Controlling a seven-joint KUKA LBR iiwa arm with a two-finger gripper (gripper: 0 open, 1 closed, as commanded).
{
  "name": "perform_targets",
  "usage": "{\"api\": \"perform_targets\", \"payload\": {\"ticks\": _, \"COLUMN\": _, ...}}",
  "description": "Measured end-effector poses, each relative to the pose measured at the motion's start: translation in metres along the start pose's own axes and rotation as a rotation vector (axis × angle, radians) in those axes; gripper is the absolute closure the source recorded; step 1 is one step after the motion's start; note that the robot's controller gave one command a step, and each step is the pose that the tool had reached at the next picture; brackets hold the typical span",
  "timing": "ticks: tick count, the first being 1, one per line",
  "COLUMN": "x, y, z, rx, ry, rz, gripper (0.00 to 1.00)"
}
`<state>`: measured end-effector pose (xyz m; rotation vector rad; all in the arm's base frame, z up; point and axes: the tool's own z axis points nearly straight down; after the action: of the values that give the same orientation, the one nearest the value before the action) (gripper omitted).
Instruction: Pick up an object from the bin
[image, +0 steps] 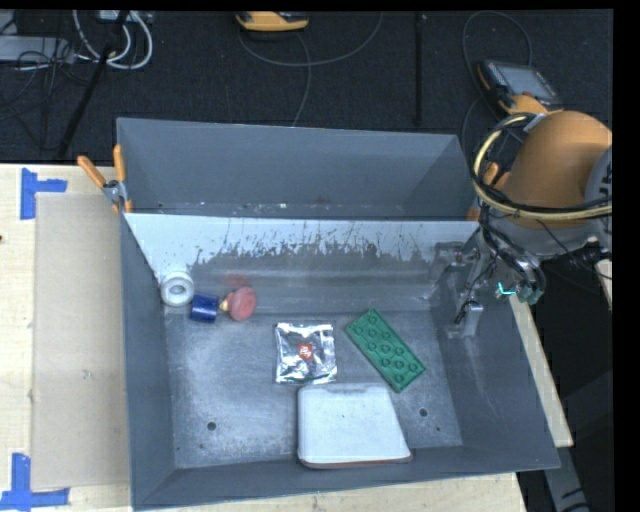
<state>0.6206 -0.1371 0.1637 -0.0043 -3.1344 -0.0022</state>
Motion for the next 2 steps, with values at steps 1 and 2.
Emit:
{"api": "perform_targets", "payload": {"ticks": 1, "x": 0.019, "y": 0.047, "z": 0.099, "rx": -0.002, "ry": 0.000, "rz": 0.020, "gripper": 0.00}}
{"api": "perform_targets", "payload": {"ticks": 2, "x": 0.063, "y": 0.069, "z": 0.095, "rx": 0.000, "ry": -0.005, "rz": 0.068, "gripper": 0.00}}
